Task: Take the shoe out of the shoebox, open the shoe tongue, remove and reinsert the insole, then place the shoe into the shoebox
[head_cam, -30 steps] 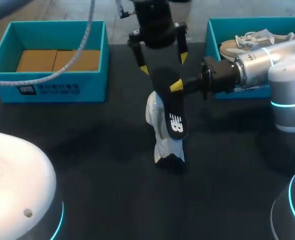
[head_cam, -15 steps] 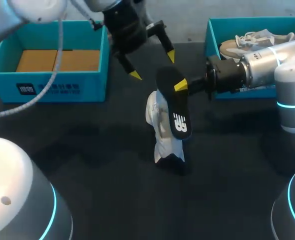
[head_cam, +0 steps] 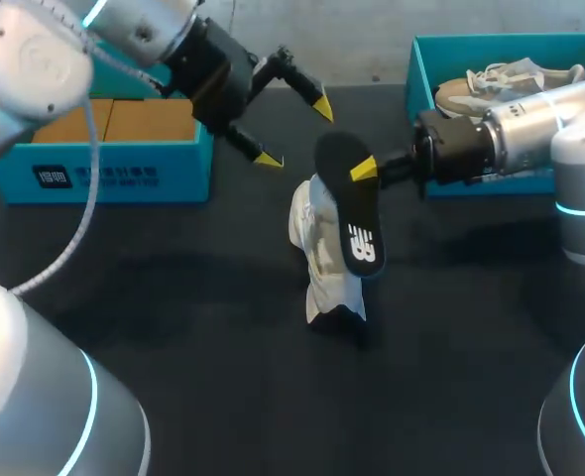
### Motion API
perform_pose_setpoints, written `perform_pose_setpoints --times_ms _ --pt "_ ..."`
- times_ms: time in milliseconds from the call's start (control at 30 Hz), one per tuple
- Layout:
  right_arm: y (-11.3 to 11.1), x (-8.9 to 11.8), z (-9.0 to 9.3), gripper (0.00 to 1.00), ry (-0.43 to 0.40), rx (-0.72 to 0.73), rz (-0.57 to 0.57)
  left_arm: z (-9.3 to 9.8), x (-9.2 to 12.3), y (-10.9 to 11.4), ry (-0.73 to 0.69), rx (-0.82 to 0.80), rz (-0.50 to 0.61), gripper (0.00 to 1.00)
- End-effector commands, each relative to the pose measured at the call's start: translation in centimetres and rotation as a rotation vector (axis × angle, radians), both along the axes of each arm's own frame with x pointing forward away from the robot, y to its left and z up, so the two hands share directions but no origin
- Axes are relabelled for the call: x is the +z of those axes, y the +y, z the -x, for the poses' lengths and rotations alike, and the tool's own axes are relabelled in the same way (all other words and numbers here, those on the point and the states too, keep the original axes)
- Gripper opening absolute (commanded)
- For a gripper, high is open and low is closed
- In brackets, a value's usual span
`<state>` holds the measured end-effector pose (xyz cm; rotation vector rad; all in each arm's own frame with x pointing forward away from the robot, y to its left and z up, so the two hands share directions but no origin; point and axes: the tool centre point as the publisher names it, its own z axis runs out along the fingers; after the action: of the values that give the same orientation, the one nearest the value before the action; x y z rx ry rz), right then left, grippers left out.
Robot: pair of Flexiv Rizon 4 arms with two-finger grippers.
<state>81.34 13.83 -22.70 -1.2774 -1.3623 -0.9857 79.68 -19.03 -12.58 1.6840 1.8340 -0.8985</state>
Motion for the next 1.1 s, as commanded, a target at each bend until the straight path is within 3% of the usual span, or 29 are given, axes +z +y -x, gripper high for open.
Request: perform_pose_setpoints --times_ms 33,433,567,900,1100 --pt "-0.1 0.3 0.4 0.00 0.001 -0.012 0.010 0.9 -0.6 0.4 -0.043 0.065 0.284 1.00" --pt "-0.1 0.7 0.2 0.00 0.000 -0.010 0.024 0.9 -0.6 0.4 -0.043 0.065 0.284 1.00" --pt "-0.1 0.9 0.1 0.00 0.004 0.001 0.029 1.2 -2.3 0.6 -0.080 -0.075 0.389 1.00" --pt "-0.2 0.9 0.4 0.00 0.020 -0.002 0.031 0.2 -3.7 0.8 -0.168 -0.070 0.580 1.00" --pt "-0.7 1.1 0.4 0.00 0.026 -0.004 0.024 -0.4 -4.2 0.5 -0.199 -0.050 0.615 1.00"
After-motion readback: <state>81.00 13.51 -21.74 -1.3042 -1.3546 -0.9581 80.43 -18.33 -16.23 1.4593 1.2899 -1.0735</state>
